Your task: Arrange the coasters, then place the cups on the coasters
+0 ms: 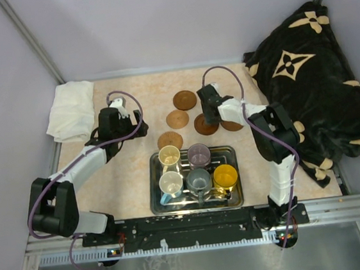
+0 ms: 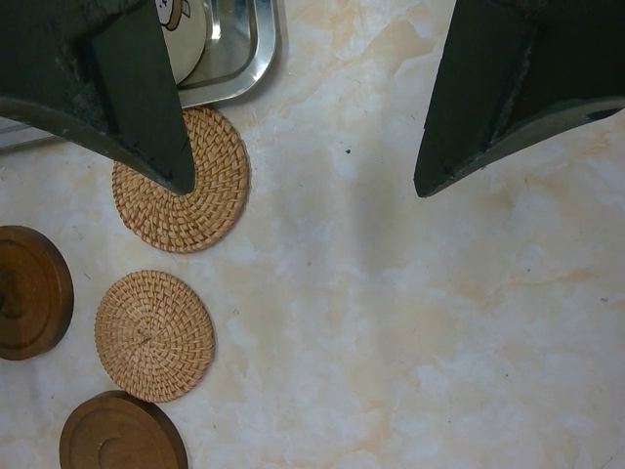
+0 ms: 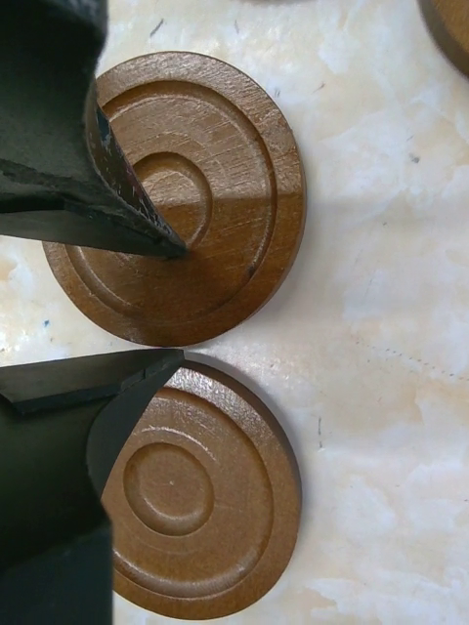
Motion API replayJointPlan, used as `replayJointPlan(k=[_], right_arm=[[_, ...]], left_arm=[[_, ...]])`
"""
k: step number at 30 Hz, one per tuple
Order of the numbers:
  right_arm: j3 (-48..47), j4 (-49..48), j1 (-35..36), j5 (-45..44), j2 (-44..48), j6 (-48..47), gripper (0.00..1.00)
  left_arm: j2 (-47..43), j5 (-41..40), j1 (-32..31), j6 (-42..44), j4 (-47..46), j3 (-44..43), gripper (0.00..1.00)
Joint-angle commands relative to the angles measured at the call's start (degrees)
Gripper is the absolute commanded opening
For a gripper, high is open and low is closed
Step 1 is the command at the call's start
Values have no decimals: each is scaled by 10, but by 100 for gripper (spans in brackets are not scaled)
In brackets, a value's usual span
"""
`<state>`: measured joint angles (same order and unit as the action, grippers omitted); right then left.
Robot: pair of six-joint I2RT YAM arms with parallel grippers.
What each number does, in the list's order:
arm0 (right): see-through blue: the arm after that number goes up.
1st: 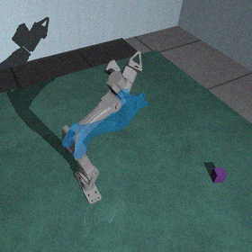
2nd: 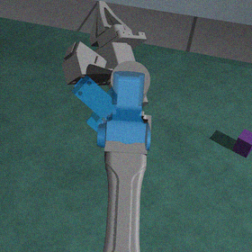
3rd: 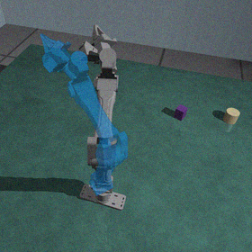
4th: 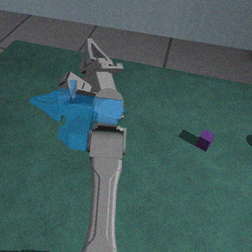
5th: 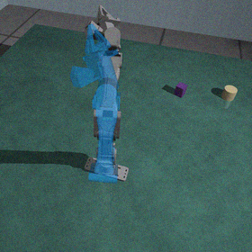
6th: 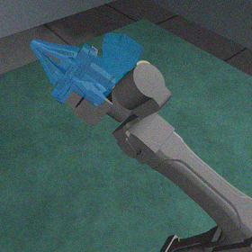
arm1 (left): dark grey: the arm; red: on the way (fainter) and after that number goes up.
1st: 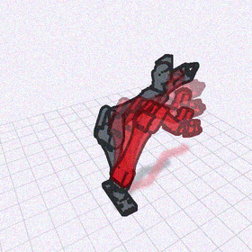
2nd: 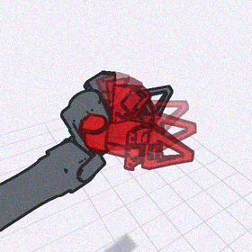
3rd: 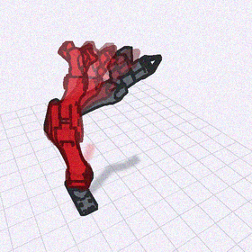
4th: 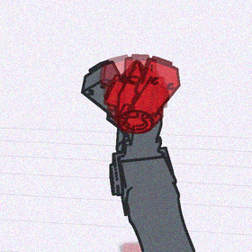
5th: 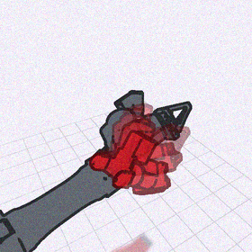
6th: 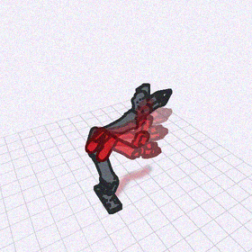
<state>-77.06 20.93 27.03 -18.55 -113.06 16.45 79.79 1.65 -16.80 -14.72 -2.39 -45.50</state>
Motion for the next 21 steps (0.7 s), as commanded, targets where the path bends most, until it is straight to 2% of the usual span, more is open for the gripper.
replayJointPlan(k=[1, 5, 15, 21], right_arm=[[-12, 23, -7, -19, -3, -20, 46], [-20, 15, -7, -5, 7, -27, 52], [-72, 13, -2, 11, 34, -39, 53], [-143, 36, 10, 31, 3, -52, 52]], left_arm=[[2, 2, -3, 2, 0, -12, 100], [2, 3, -3, 2, -1, -11, 100], [-2, 4, -3, 3, -4, -11, 100], [-1, 4, -3, 4, -9, -11, 100]])
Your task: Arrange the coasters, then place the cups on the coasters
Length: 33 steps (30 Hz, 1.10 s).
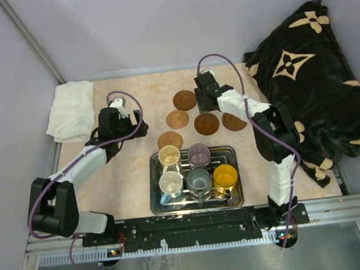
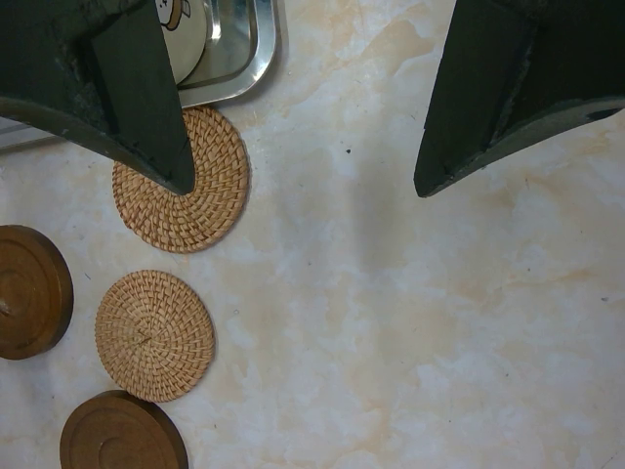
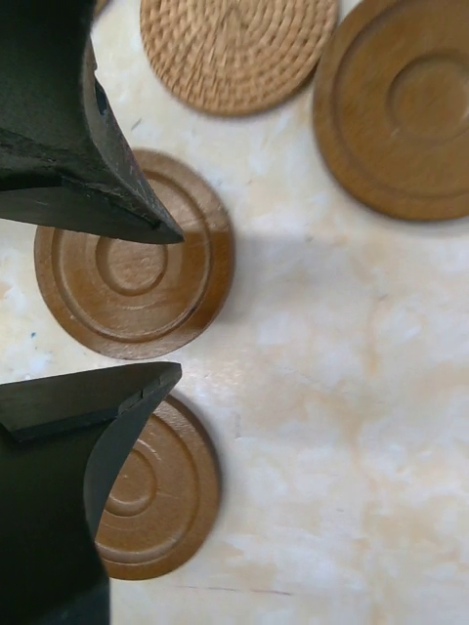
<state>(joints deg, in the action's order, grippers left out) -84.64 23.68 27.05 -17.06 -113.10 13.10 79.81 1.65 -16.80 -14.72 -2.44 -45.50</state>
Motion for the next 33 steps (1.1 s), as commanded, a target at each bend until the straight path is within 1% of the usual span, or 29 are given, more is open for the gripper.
replayJointPlan(k=[1, 8, 17, 22, 25, 28, 33], right_arm=[[-85, 15, 12, 18, -5, -21, 52], [-178, 39, 44, 48, -73, -34, 51], [-240, 54, 69, 95, -139, -9, 51], [-243, 56, 86, 103, -154, -10, 49], [-234, 56, 95, 98, -156, -12, 49], [-216, 48, 99, 94, -147, -9, 49], [-192, 35, 100, 74, -118, -10, 49]], left_arm=[[1, 4, -3, 5, -10, -14, 100], [37, 22, -3, 7, -20, -29, 99], [57, 36, -3, 4, -24, -28, 100], [62, 40, -4, 5, -27, -20, 100], [78, 26, -11, 15, -16, -29, 100], [96, 14, -25, 27, 3, -40, 100], [114, 7, -42, 29, -5, -35, 99]])
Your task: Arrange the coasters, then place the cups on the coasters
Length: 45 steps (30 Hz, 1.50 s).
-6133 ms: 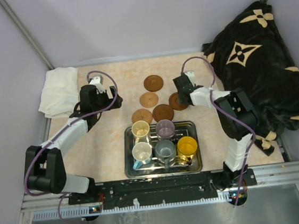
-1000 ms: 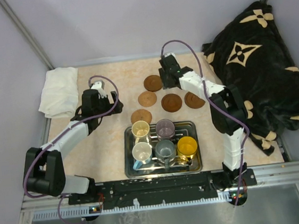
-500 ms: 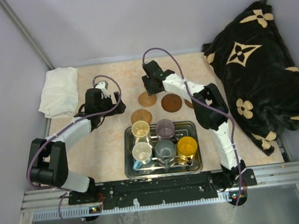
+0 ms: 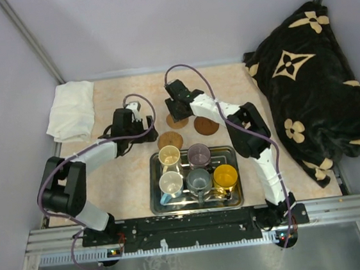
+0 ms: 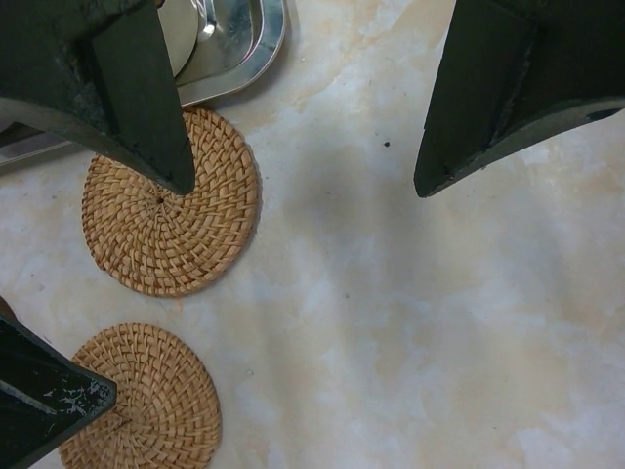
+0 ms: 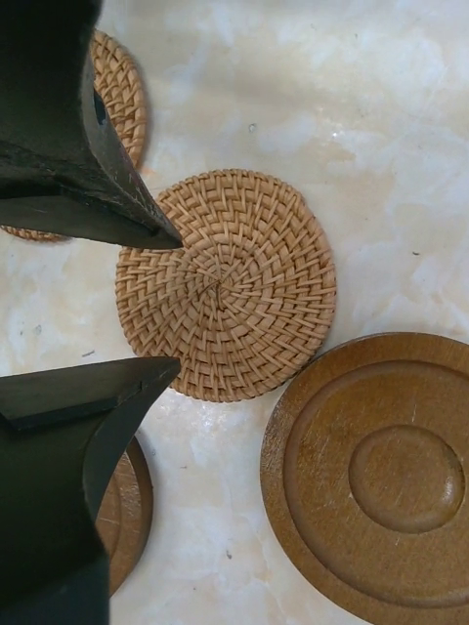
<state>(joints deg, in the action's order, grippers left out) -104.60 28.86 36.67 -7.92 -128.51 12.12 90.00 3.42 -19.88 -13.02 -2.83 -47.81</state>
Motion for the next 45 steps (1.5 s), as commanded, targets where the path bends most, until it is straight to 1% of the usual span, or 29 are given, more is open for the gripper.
replayJointPlan(k=[1, 8, 11, 15, 22, 28, 34, 40, 45], right_arm=[[10, -17, 3, -22, 41, -2, 49], [22, -21, 4, -72, 63, 7, 49], [31, -28, 4, -90, 70, 16, 49], [41, -36, 4, -96, 79, 23, 49], [39, -37, 4, -91, 81, 24, 49], [35, -36, 4, -73, 73, 20, 49], [35, -37, 3, -53, 67, 11, 49], [20, -31, 6, -24, 51, 3, 48], [-14, -17, 22, -25, 24, -14, 48]], left_arm=[[18, -14, -14, 12, -1, -13, 99], [53, -30, -41, 20, 14, -31, 99], [63, -49, -52, 24, 28, -39, 99], [82, -102, -59, 13, 71, -58, 99], [128, -230, -59, -41, 176, -101, 100], [135, -264, -55, -58, 192, -110, 100], [142, -294, -29, -71, 218, -126, 100], [131, -295, 20, -75, 220, -122, 100], [136, -283, 56, -75, 218, -131, 100]])
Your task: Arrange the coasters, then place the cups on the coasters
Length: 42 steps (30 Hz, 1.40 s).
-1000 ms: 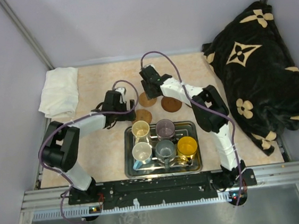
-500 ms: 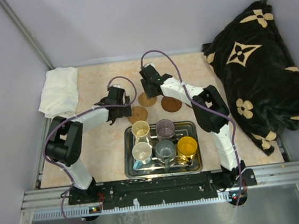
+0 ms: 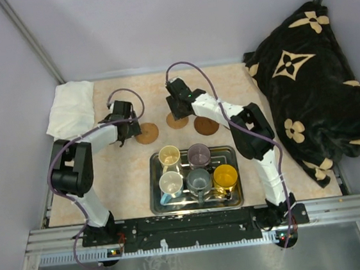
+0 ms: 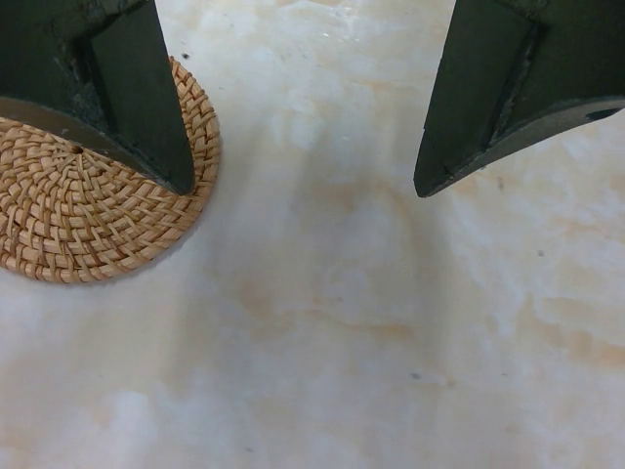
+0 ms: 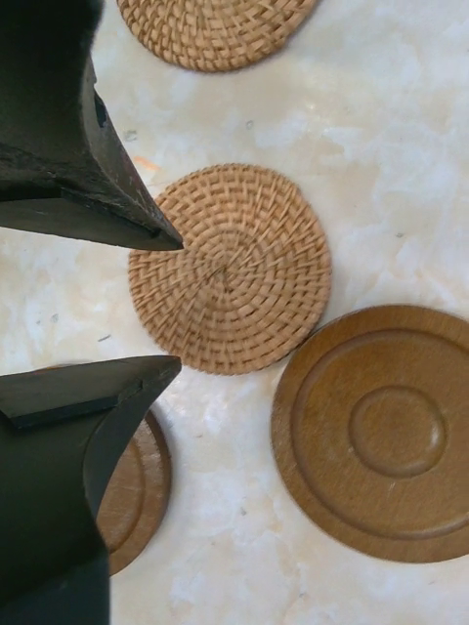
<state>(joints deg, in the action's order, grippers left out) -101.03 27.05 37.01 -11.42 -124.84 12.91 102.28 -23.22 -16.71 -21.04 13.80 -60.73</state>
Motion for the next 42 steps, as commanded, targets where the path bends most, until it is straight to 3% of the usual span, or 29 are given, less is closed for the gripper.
replayJointPlan(k=[1, 19, 42], right_arm=[[-57, 4, 21, 9, -19, -25, 48], [-74, 17, 24, 26, -72, -16, 48], [-130, 49, 64, 73, -129, -4, 47]], left_arm=[[15, -16, 29, 6, 52, -4, 100], [99, 47, 53, 15, 51, -94, 100], [56, 8, 58, 7, 62, -28, 100]])
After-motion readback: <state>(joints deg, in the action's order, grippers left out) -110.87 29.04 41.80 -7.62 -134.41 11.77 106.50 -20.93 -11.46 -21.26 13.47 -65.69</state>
